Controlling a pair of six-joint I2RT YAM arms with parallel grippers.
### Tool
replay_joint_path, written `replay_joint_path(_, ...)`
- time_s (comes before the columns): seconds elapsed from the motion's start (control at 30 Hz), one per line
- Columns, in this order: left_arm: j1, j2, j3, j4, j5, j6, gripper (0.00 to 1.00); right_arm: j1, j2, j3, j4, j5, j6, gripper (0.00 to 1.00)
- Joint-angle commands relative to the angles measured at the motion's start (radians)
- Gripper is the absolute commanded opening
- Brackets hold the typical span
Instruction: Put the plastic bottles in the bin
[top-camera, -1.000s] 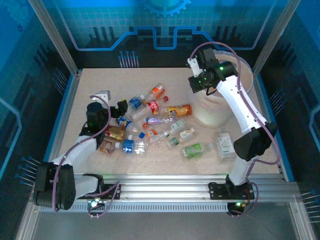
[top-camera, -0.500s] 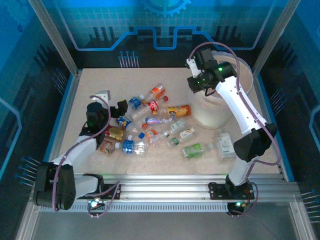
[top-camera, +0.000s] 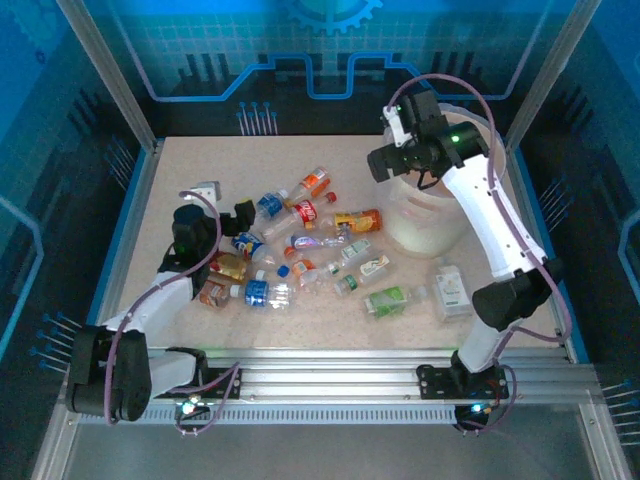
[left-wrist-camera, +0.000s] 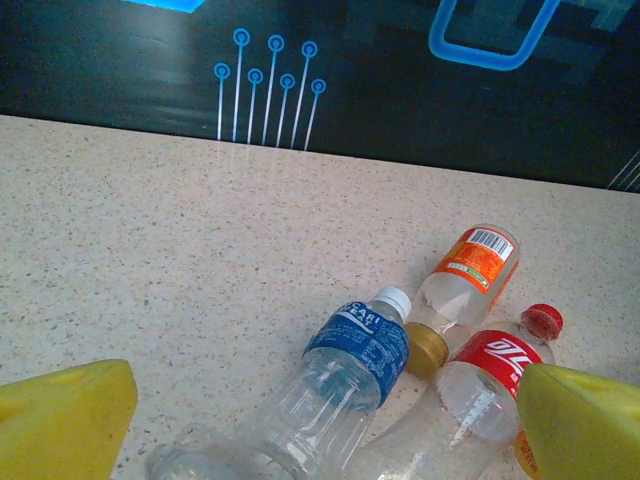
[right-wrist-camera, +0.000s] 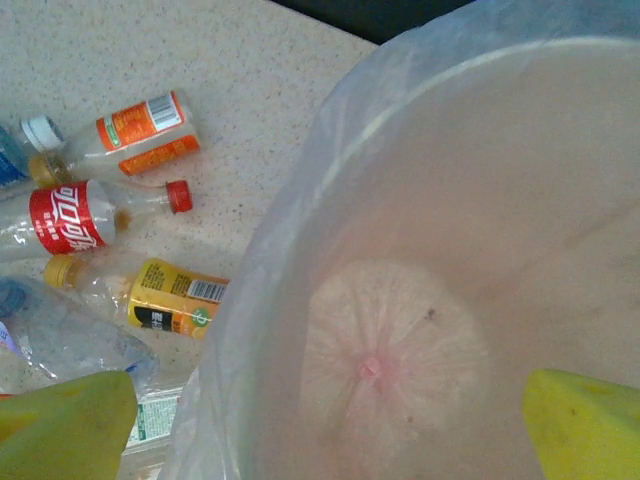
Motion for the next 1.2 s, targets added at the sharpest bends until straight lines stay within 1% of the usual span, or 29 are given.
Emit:
replay_joint_path(0.0, -0.007, -0.055, 0.028, -0.006, -0.034, 0.013, 0.99, 0.016, -0.133, -0.029, -0.030, 0.068, 0.053, 1.00)
replay_joint_path(0.17, -0.006, -0.096, 0.025, -0.014, -0.049, -0.010, 0.99, 0.013, -0.343, -0.246, -0.016, 0.125, 0.150, 1.00)
replay_joint_path(0.27, -0.006, -0.116, 0.026, -0.032, -0.063, -0.026, 0.99, 0.012, -0.484, -0.393, -0.053, 0.175, 0.232, 1.00)
replay_joint_path(0.4, -0.006, -0.136, 0.025, -0.040, -0.080, -0.045, 0.99, 0.005, -0.669, -0.588, -0.126, 0.203, 0.366, 1.00)
replay_joint_path(0.53, -0.005, -0.144, 0.030, -0.037, -0.081, -0.059, 0.99, -0.003, -0.802, -0.766, -0.195, 0.203, 0.502, 1.00)
replay_joint_path(0.63, -0.006, -0.141, 0.035, -0.032, -0.082, -0.063, 0.99, -0.022, -0.865, -0.889, -0.195, 0.174, 0.568, 1.00)
replay_joint_path(0.73, -0.006, -0.134, 0.037, -0.035, -0.091, -0.058, 0.99, -0.060, -0.889, -1.002, -0.188, 0.149, 0.607, 1.00)
replay_joint_path(0.83, -0.006, -0.129, 0.034, -0.035, -0.100, -0.057, 0.99, -0.085, -0.865, -1.060, -0.119, 0.110, 0.604, 1.00)
replay_joint_path(0.93, -0.005, -0.128, 0.033, -0.035, -0.100, -0.059, 0.99, -0.158, -0.791, -1.093, -0.071, 0.059, 0.601, 1.00)
replay_joint_path(1.03, -0.006, -0.127, 0.029, -0.030, -0.102, -0.060, 0.99, -0.210, -0.708, -1.101, -0.033, 0.021, 0.589, 1.00)
replay_joint_path(1.17, -0.005, -0.126, 0.025, -0.029, -0.108, -0.060, 0.99, -0.246, -0.637, -1.150, 0.032, -0.001, 0.592, 1.00)
